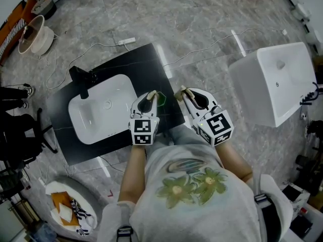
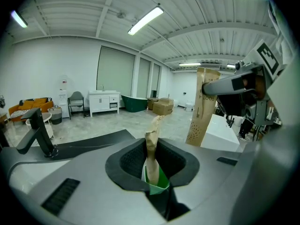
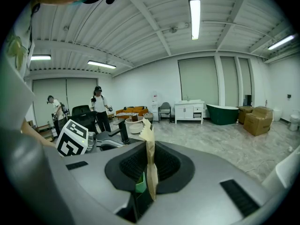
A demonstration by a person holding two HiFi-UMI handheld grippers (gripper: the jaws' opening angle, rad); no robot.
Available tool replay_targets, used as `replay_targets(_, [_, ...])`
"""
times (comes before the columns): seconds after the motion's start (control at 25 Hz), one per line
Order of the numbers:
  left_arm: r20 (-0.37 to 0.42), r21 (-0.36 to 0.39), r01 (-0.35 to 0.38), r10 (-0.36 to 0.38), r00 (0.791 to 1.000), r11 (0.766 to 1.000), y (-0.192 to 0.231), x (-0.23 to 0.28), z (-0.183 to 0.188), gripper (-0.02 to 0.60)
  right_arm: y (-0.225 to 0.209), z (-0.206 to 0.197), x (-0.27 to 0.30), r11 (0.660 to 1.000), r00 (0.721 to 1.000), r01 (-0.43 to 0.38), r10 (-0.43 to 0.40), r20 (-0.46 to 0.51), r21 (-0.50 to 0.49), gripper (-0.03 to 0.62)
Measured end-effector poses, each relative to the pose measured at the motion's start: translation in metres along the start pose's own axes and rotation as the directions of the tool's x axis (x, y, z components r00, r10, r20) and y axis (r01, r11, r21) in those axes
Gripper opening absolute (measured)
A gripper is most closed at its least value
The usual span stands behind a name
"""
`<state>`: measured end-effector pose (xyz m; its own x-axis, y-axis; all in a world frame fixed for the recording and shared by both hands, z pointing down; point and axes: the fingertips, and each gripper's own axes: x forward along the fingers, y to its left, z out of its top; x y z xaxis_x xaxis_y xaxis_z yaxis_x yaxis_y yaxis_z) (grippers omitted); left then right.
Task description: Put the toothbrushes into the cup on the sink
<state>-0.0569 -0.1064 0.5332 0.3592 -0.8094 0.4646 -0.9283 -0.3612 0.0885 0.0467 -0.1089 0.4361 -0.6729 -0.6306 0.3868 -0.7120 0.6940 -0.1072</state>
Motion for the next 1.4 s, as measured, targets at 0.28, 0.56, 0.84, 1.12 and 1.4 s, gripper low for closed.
replay_targets(0.28, [-0.006, 0.002, -0.004, 0.004, 1.0, 1.0, 0.002, 0.002, -0.002, 0.071, 0.0, -0.002, 0.0, 1.0, 1.0, 0.004, -0.004, 0.001, 0.003, 0.057])
replay_targets(0.56, [-0.011, 0.006, -0.003, 0.004, 1.0, 1.0, 0.003, 0.001, -0.001, 0.072, 0.001, -0.003, -0.003, 1.0, 1.0, 0.011, -0.011, 0.001, 0.009, 0.055])
replay_targets(0.84, [-0.003, -0.059, 0.019, -0.019, 1.0, 0.998, 0.004, -0.001, 0.006, 0.126, 0.003, -0.002, -0.003, 1.0, 1.0, 0.01, -0.01, 0.001, 0.008, 0.057])
replay_targets(1.12, [0.051, -0.088, 0.023, -0.019, 0.999, 0.996, 0.008, -0.008, 0.026, 0.15, 0.005, 0.0, -0.003, 1.0, 1.0, 0.007, -0.007, 0.005, 0.005, 0.056])
replay_targets(1.4, [0.14, -0.129, 0.036, -0.018, 0.99, 0.991, 0.011, -0.027, 0.057, 0.153, 0.007, 0.003, -0.004, 1.0, 1.0, 0.003, -0.003, 0.016, 0.004, 0.056])
